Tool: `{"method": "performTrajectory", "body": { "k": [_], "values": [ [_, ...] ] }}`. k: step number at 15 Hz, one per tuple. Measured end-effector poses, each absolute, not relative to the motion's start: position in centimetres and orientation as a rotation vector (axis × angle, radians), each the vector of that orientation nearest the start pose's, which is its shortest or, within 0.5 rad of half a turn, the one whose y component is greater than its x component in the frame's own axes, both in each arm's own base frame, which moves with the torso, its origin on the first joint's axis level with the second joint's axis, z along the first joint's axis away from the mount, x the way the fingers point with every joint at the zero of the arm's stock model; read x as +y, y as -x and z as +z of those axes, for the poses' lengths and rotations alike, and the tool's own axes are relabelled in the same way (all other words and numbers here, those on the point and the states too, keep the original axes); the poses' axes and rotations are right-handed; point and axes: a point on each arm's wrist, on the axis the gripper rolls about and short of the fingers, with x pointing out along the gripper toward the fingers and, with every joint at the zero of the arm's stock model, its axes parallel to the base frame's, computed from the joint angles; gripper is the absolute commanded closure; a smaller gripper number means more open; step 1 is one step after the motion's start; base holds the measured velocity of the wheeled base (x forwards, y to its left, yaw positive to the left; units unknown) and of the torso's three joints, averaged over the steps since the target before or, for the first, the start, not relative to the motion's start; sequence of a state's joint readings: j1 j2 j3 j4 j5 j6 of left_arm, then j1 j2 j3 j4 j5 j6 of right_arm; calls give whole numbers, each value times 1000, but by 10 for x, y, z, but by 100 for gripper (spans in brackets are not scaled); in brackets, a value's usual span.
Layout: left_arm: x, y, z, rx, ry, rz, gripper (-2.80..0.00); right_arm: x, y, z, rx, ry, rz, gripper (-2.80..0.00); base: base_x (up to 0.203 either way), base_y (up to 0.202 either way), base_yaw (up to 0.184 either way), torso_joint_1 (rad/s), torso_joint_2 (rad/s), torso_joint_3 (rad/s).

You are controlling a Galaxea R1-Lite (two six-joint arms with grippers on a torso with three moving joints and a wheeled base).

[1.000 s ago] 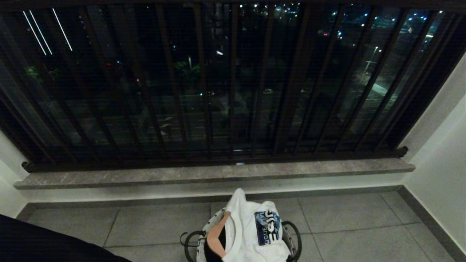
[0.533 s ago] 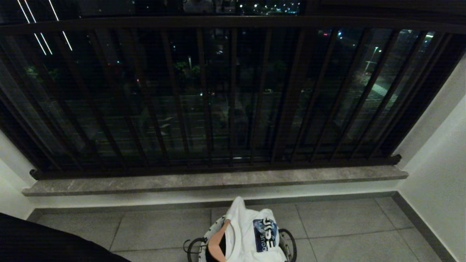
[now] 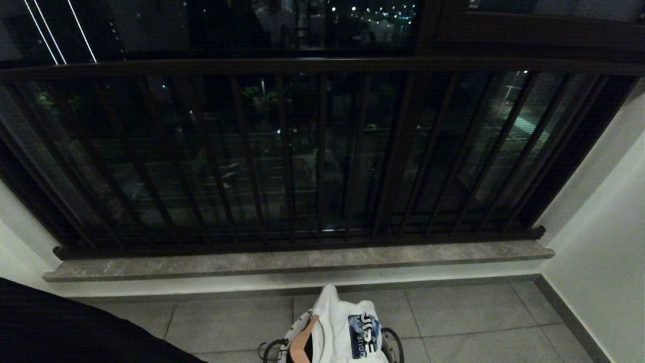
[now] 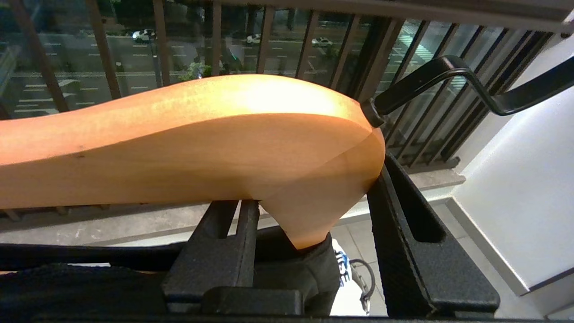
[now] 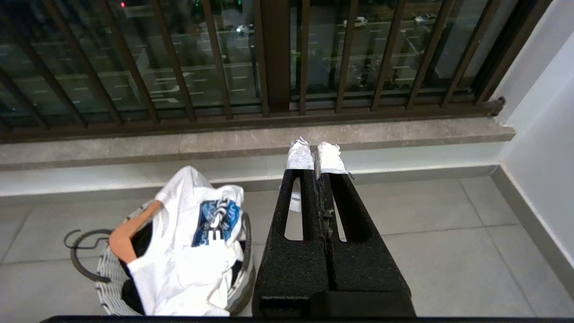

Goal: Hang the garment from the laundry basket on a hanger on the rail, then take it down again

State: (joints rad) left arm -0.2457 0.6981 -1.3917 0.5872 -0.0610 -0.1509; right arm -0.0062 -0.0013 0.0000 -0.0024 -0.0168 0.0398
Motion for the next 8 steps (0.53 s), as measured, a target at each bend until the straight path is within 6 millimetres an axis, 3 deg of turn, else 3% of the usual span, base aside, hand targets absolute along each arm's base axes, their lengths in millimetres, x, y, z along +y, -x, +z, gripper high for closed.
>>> {"method": "performTrajectory", "body": {
  "k": [4,8],
  "values": [
    [8,39,374,-78,158,-313,0,0,23,76,-4,-40,-23,0,0,0,0,249,-616,-361],
    [8,37,374,-73,157,-314,0,0,23,76,-4,-40,-23,0,0,0,0,173,-402,-234]
  ]
}}
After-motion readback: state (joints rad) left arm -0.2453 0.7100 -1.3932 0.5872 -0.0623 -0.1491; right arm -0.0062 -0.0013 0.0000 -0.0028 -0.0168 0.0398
